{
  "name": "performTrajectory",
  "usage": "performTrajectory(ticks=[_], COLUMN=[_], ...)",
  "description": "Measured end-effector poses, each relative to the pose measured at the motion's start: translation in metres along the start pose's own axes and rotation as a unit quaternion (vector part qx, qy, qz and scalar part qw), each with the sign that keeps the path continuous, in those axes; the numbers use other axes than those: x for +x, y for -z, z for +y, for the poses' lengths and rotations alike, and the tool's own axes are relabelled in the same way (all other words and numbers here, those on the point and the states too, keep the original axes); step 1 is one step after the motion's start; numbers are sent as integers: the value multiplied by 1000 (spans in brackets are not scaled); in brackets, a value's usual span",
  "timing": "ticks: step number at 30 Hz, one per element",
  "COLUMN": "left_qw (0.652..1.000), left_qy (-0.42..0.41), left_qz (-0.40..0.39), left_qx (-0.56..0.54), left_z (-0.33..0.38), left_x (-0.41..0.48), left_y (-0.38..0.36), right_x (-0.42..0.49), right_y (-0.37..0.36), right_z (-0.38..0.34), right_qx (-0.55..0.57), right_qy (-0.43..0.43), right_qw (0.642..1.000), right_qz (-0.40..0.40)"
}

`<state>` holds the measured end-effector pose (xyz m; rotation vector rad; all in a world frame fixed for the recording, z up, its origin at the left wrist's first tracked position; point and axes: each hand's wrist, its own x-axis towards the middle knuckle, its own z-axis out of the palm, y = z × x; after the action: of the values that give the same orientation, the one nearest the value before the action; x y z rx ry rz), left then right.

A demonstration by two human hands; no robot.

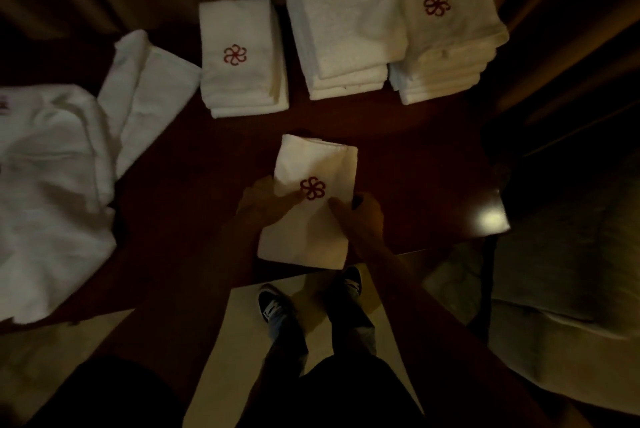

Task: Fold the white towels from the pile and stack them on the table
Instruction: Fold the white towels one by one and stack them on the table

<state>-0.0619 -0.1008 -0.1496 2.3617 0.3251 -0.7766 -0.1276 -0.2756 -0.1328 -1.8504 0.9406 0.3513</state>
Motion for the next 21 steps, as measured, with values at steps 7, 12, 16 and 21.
performTrajectory(ticks=[7, 12, 16, 21], left_qw=[991, 982, 969, 946], left_qy=[-37, -46, -65, -145], left_qz=[35, 59, 97, 148], left_qx=[-122, -173, -216, -251], left_z=[-20, -18, -14, -16], left_x=[-16, -26, -33, -36], left_y=[20, 50, 83, 126], right_x=[-20, -41, -57, -72], right_y=[-14, -21, -24, -36], right_z=[-10, -37, -65, -110], right_qx=[48, 61, 93, 122], right_qy=[46, 121, 184, 282], right_qw=[998, 991, 978, 951], right_qz=[15, 21, 33, 28])
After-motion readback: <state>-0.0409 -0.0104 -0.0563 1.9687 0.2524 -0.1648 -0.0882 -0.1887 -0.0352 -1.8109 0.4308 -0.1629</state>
